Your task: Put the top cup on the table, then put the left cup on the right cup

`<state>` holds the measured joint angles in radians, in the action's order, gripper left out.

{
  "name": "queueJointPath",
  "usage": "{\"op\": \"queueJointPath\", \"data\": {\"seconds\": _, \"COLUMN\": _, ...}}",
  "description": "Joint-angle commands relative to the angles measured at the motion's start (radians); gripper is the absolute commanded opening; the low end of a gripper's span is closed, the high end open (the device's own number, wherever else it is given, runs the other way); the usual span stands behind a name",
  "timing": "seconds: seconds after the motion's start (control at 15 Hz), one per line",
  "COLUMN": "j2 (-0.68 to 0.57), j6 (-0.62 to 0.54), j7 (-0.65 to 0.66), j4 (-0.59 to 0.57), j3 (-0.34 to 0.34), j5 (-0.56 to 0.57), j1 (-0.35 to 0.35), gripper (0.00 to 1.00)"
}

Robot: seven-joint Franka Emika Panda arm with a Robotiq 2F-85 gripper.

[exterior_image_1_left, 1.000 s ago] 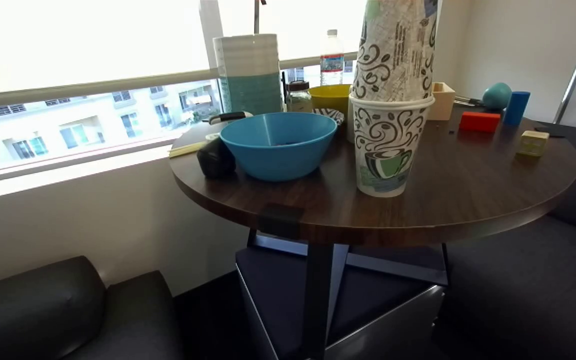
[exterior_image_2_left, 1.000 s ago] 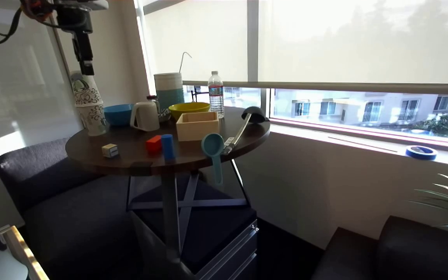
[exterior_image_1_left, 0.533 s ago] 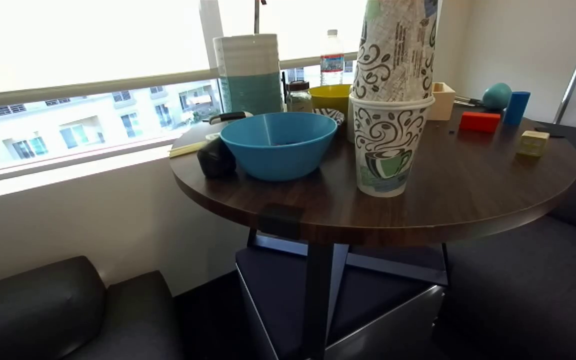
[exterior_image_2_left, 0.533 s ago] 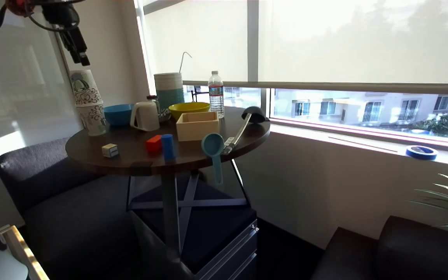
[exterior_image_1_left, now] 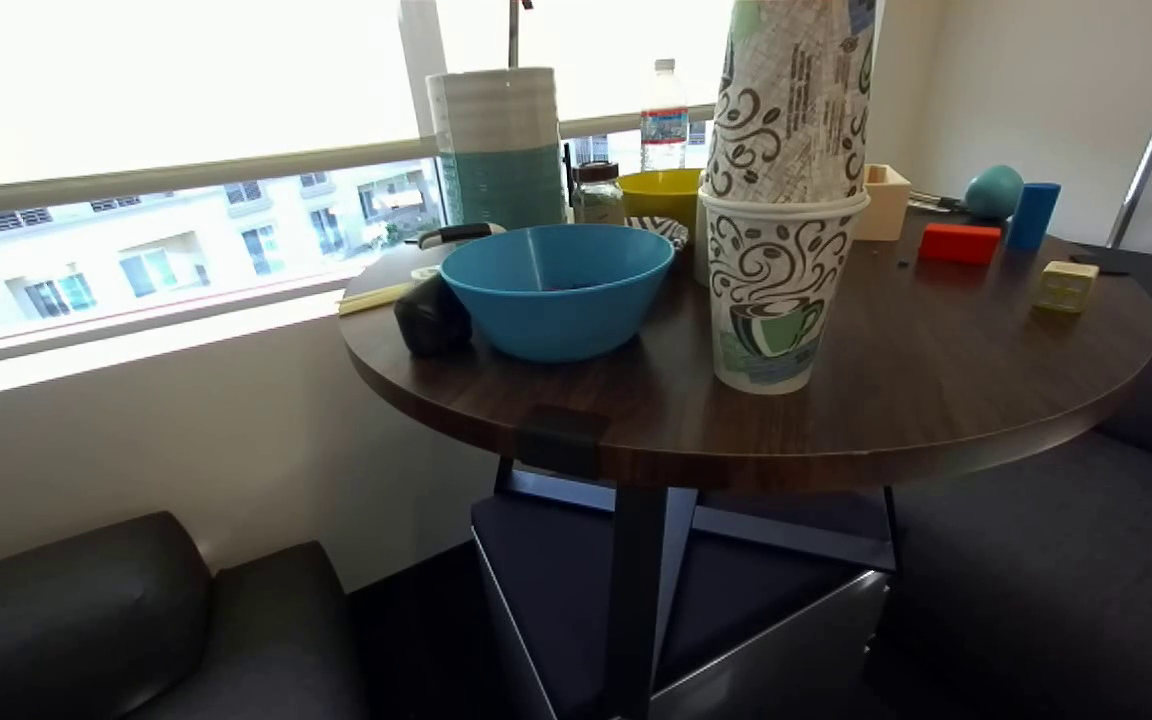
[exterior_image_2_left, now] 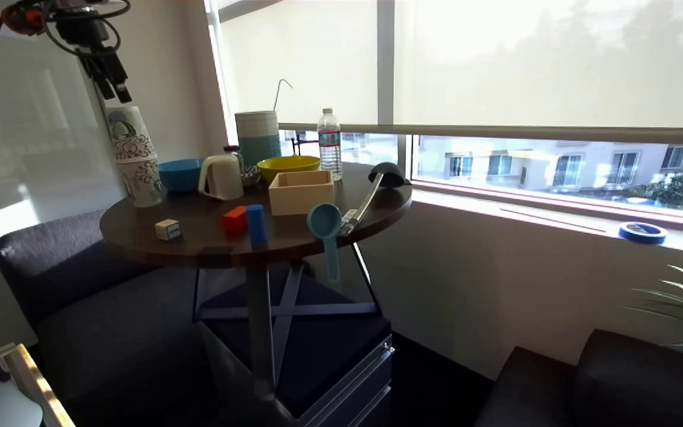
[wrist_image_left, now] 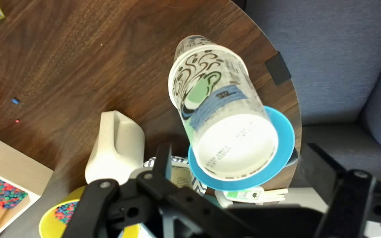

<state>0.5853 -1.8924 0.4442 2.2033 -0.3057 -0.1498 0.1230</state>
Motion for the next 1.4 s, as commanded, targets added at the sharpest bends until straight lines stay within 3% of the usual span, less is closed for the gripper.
{"op": "queueJointPath", "data": {"seconds": 0.0, "j2": -0.062, "j6": 0.012, "j7": -0.002, "j4": -0.023, "j3": -0.01, "j5": 0.004, "j1": 0.005, "gripper": 1.0}}
{"op": "queueJointPath", "data": {"seconds": 0.2, "j2": -0.104, "j6": 0.02, "j7": 0.002, "j4": -0.039, "j3": -0.013, "j5": 0.024, "j1": 0.002, "gripper": 1.0}}
{"op": "queueJointPath", "data": {"seconds": 0.33, "j2": -0.12, "j6": 0.034, "j7": 0.004, "j4": -0.045, "j3": -0.008, "j5": 0.03, "j1": 0.002, "gripper": 0.72}}
{"op": "queueJointPath", "data": {"seconds": 0.53, "j2": -0.121, "j6": 0.049, "j7": 0.012, "j4": -0.051, "j3": 0.0, "j5": 0.042, "j1": -0.005, "gripper": 0.5}}
{"op": "queueJointPath", "data": {"seconds": 0.67, "j2": -0.115, "j6": 0.06, "j7": 0.011, "j4": -0.062, "j3": 0.007, "j5": 0.048, "j1": -0.007, "gripper": 0.41}}
{"op": "queueJointPath", "data": {"seconds": 1.07, "j2": -0.074, "j6": 0.118, "j7": 0.03, "j4": -0.103, "j3": 0.03, "j5": 0.132, "j1": -0.041, "gripper": 0.4}}
{"op": "queueJointPath", "data": {"seconds": 1.33, "j2": -0.04, "j6": 0.166, "j7": 0.041, "j4": -0.058, "j3": 0.066, "j5": 0.148, "j1": -0.073, "gripper": 0.4}}
